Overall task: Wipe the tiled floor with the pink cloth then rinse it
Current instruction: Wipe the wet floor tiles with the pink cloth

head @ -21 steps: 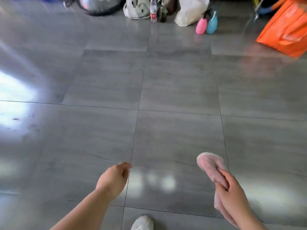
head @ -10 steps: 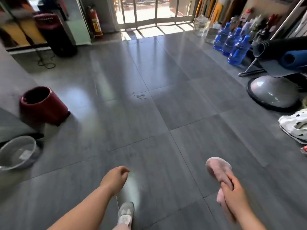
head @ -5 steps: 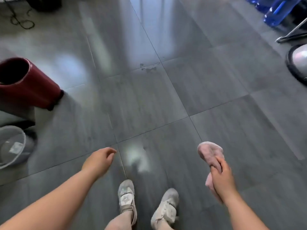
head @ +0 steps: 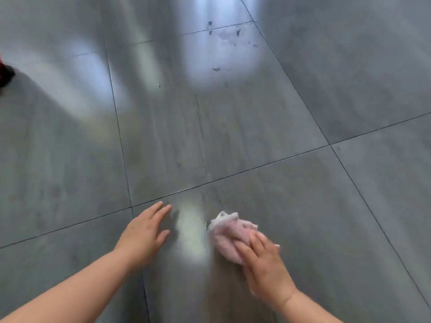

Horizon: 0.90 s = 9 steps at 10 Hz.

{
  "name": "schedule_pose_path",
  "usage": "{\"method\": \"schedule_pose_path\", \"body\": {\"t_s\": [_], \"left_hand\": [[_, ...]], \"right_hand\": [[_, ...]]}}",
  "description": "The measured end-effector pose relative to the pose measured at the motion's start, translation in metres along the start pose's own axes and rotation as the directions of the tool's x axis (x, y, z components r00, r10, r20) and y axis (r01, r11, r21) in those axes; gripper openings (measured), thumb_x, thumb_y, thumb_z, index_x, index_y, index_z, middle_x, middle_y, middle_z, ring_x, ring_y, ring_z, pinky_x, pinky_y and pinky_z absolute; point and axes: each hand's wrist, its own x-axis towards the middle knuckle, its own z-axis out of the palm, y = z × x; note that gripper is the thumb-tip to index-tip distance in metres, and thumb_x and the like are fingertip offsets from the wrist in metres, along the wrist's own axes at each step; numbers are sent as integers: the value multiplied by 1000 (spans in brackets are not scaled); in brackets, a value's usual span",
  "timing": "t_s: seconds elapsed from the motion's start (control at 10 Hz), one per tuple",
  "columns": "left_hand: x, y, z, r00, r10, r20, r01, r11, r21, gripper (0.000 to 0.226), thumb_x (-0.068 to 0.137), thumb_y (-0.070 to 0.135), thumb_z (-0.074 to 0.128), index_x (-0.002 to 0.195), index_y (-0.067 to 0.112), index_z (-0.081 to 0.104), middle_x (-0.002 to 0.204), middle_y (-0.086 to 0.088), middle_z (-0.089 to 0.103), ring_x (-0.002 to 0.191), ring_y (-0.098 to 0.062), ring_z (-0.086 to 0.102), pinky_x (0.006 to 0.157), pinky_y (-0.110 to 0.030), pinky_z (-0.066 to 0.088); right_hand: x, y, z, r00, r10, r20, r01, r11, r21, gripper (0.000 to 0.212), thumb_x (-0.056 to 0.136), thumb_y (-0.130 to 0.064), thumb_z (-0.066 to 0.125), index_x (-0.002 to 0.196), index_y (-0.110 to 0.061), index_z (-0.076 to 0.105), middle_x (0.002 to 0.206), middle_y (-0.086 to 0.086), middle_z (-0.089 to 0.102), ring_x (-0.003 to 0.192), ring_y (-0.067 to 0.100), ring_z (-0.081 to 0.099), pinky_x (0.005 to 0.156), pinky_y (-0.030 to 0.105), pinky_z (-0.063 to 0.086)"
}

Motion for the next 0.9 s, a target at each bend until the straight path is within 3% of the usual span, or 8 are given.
{"method": "schedule_pose_path", "body": {"t_s": [0.1,0.2,0.3,0.4,0.5,0.6,0.7,0.9], "left_hand": [[33,-23,29,998,-59,33,56,995,86,73,90,45,42,145,25,-1,156,1,-8,145,-17,-1,118,-33,10],[35,-35,32,989,-70,132,56,992,111,80,86,51,47,145,25,-1,156,0,-12,145,-18,-6,119,-35,10],[27,-40,32,979,-95,182,66,985,161,88,82,52,51,144,28,-6,155,1,-16,145,-17,-9,118,-39,9],[23,-45,40,976,-107,188,61,971,232,103,77,55,56,141,26,-18,153,0,-23,143,-18,-16,118,-42,5],[25,-47,45,978,-119,170,75,966,246,113,74,57,58,132,14,-29,152,0,-26,142,-18,-19,118,-42,0],[25,-45,44,980,-117,158,82,974,210,112,74,56,59,136,18,-26,152,0,-26,143,-18,-19,118,-41,0],[25,-43,42,983,-104,149,76,980,183,109,74,54,60,141,24,-21,145,5,-33,143,-18,-18,118,-41,1],[22,-42,44,993,-113,31,111,993,49,100,78,60,47,137,11,-17,153,4,-17,145,-17,-7,118,-41,7]], "right_hand": [[-30,-20,73,939,-196,-283,342,433,834,59,86,-43,45,132,-6,41,136,10,45,122,25,45,109,35,28],[-8,14,32,788,-525,323,515,848,123,45,70,-32,41,114,-33,41,126,-5,55,111,19,55,91,31,33],[25,57,24,917,-47,396,66,997,-35,47,61,-27,33,106,-32,42,110,-1,69,103,25,61,81,33,44],[45,64,36,914,320,250,-257,932,-254,47,63,-25,33,108,-25,44,118,7,46,105,28,42,68,37,55],[33,31,52,941,312,131,-266,921,-284,46,64,-26,34,109,-26,45,116,7,41,106,30,40,77,42,53],[23,1,64,970,-89,227,133,973,-186,49,62,-27,35,110,-32,43,122,0,42,110,27,40,100,37,25],[35,13,64,904,-285,317,343,929,-141,51,59,-33,34,109,-33,42,119,-6,62,110,22,43,97,35,26],[69,106,30,890,370,266,-287,909,-304,51,67,-28,36,113,-16,55,118,18,59,109,35,49,91,39,30]]}}
